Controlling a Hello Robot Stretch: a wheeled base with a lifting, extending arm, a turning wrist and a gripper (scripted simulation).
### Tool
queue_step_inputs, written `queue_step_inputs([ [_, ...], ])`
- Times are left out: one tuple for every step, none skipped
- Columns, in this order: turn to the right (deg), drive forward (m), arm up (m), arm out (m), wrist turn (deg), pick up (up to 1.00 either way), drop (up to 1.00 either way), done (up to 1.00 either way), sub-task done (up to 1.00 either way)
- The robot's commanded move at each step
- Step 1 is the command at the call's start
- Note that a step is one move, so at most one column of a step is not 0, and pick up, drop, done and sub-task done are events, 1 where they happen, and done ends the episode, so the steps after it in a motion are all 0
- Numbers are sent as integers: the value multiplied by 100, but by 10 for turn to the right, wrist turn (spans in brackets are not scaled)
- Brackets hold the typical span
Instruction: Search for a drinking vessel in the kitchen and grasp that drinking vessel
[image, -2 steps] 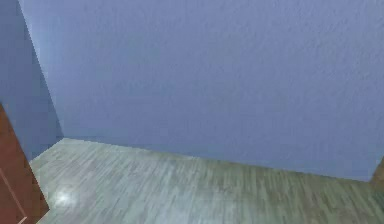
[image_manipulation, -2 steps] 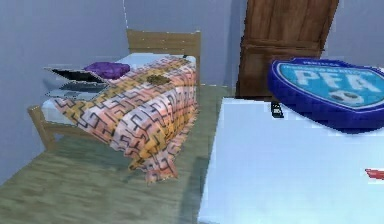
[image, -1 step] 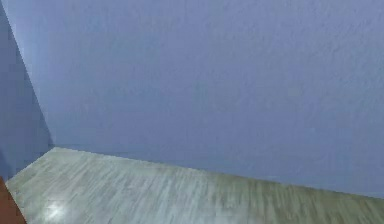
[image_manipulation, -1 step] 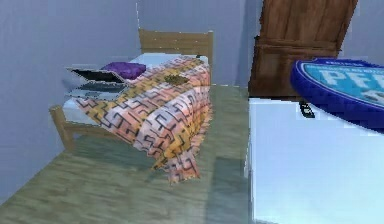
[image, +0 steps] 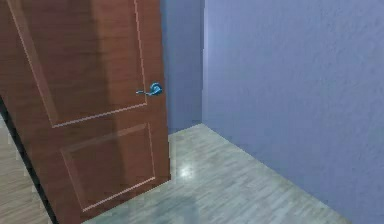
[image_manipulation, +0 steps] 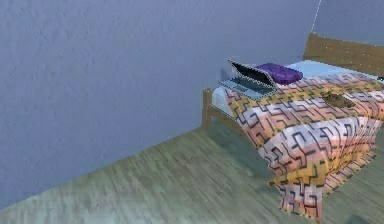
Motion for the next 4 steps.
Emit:
queue_step_inputs([
  [0, 35, 0, 0, 0, 0, 0, 0, 0],
  [-330, 0, 0, 0, 0, 0, 0, 0, 0],
  [0, 30, 0, 0, 0, 0, 0, 0, 0],
  [-390, 0, 0, 0, 0, 0, 0, 0, 0],
])
